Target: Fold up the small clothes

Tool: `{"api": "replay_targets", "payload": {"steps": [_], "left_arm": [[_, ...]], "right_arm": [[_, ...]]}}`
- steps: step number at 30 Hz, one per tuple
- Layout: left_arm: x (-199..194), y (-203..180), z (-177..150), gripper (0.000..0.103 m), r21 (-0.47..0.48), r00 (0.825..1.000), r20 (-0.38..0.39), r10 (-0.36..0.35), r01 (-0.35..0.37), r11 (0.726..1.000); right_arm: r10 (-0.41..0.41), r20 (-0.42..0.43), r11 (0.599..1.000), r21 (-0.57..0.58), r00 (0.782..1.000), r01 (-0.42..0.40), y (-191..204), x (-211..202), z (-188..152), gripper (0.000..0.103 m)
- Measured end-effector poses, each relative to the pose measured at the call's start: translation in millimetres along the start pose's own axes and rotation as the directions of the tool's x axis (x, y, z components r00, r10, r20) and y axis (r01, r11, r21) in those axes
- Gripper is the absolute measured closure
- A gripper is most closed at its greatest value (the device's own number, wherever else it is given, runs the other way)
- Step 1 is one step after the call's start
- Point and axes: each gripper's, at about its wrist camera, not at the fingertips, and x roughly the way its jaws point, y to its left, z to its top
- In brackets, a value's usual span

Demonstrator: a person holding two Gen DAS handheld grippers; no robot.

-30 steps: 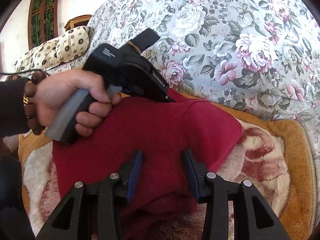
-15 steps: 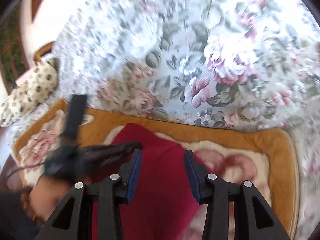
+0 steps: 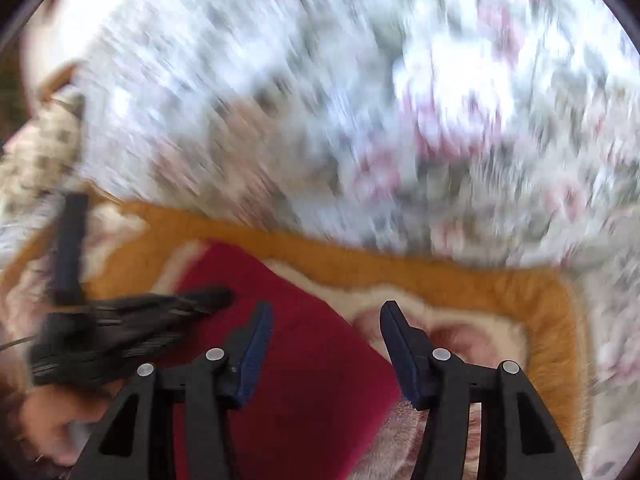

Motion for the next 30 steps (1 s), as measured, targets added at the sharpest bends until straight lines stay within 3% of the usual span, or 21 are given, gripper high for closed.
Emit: {"api": "replay_targets", "payload": {"steps": [1,3,5,7,8,10,14,16,18,21,24,27,30], "left_arm": [[-0.3,0.0,-0.1,0.101,-0.001,1.0,0.001,-0.001,0.001,1.0],[-1.0,0.1,-0.5,0.101,-0.003,1.0,0.003,-0.002,0.002,1.0],[-1.0,0.5,-0.5,0.101,-0.004,1.0,0.003,-0.002,0.002,1.0],[-0.9,-0.2,-1.5,0.101,-0.001,1.0,0.003,0.001,-0.001,1.0],[-0.5,-0.5,-1.4,0.101,-0.002,1.0,0.003,0.002,-0.002,1.0],[-0.2,-1.2,-1.4,0.101,0.004,1.0,0.002,0.008,-0.008,1.0],[-0.5,-5.4,2.9,0.101,0.014,0.999,-0.025,0.03,-0.03,0.999],[-9.4,-12.4,7.6,0.101,0.049,0.997,-0.064,0.051,-0.048,0.998],[-41.2,-16.3,4.2,0.101,0.07,0.998,-0.054,-0.007,0.011,0.997],[-88.7,-15.6,-21.0,0.1,0.1,0.989,-0.043,-0.141,0.145,0.984],[-114.2,-22.9,-59.9,0.1,0.177,0.98,-0.069,-0.184,0.194,0.965],[-108.4,-29.4,-92.9,0.1,0.24,0.984,-0.107,-0.146,0.168,0.956],[-103.1,-16.7,-96.6,0.1,0.126,0.971,-0.13,-0.2,0.216,0.968]], "right_arm": [[0.098,0.029,0.995,-0.037,0.995,-0.097,4.9,-16.4,-2.9,0.049],[0.187,-0.021,0.975,-0.116,0.982,-0.188,14.4,-22.1,-11.9,0.049],[0.176,-0.091,0.959,-0.207,0.98,-0.192,22.2,-11.5,-28.0,0.049],[0.166,-0.186,0.953,-0.221,0.968,-0.205,19.7,11.9,-50.5,0.047],[0.179,-0.135,0.952,-0.227,0.975,-0.206,14.5,14.6,-61.4,0.044],[0.241,-0.08,0.958,-0.141,0.967,-0.25,-1.5,15.9,-68.3,0.043],[0.202,-0.091,0.965,-0.15,0.975,-0.214,3.9,10.0,-61.9,0.044],[0.143,-0.112,0.976,-0.149,0.983,-0.159,13.0,1.4,-52.7,0.045],[0.122,-0.101,0.976,-0.17,0.987,-0.138,24.8,-23.1,-51.7,0.046],[0.166,-0.043,0.958,-0.23,0.985,-0.171,46.2,-70.6,-62.1,0.046],[0.213,-0.04,0.938,-0.273,0.976,-0.216,70.1,-92.1,-78.8,0.046],[0.207,-0.071,0.925,-0.31,0.976,-0.219,87.9,-84.6,-96.3,0.046],[0.133,-0.189,0.937,-0.296,0.973,-0.186,86.7,-52.3,-116.8,0.048]]}}
